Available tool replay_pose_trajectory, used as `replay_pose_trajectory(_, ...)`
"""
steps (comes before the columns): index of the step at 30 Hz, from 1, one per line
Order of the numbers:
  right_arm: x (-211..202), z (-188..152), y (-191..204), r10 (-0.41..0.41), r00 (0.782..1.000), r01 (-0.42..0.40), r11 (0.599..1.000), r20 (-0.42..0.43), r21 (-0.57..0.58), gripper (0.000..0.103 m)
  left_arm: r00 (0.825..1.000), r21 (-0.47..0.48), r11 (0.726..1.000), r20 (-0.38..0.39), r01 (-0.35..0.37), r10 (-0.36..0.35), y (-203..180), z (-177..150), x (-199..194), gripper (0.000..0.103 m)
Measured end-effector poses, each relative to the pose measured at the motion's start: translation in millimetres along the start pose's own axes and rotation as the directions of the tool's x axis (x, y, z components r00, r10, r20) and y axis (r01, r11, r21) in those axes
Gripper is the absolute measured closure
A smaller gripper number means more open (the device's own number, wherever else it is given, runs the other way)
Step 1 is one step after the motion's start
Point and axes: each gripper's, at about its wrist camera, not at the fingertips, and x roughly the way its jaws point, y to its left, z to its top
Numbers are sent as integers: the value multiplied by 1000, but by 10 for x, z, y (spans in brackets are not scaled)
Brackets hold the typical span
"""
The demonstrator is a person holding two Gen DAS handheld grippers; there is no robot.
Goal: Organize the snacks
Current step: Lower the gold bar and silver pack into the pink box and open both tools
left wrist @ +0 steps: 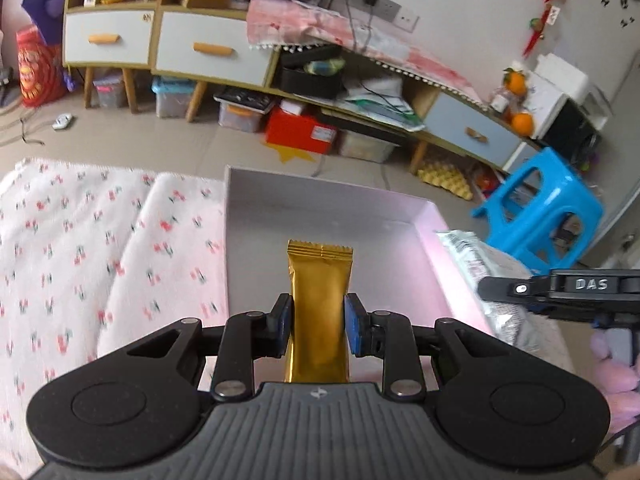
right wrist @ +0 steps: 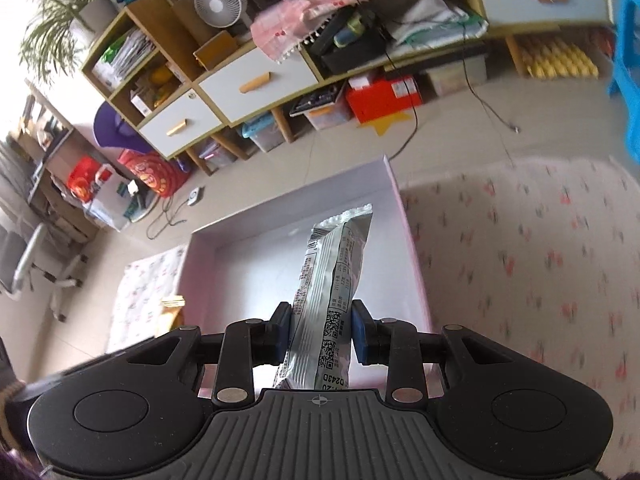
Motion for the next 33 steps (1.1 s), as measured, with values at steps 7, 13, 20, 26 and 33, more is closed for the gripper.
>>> replay_pose_trajectory(7, 321, 35, -30, -46, 998, 51, 987, 31, -155, 73, 993, 88, 993, 92, -78, 70, -17, -54, 226, 78)
replay_pose_trajectory(13, 502, -122, 1, -123, 992, 126, 958, 27, -256, 73, 987, 161, 980, 127, -119, 99, -39, -122, 263, 78)
replay_pose_trajectory(20, 450, -293, 91, -134, 991, 135, 944, 24, -300, 73, 990, 242, 963, 101, -117, 94, -95, -215, 226, 78)
replay_pose_trajectory(26, 374, -394, 103, -133, 991, 124, 952, -14, -281, 73, 992, 309, 943, 65, -122, 107, -181, -309, 198, 78)
replay_pose_trajectory(33, 247, -547, 144, -142, 989, 126, 954, -38, -270, 73, 994, 305, 946, 26, -112, 109, -205, -339, 166, 78)
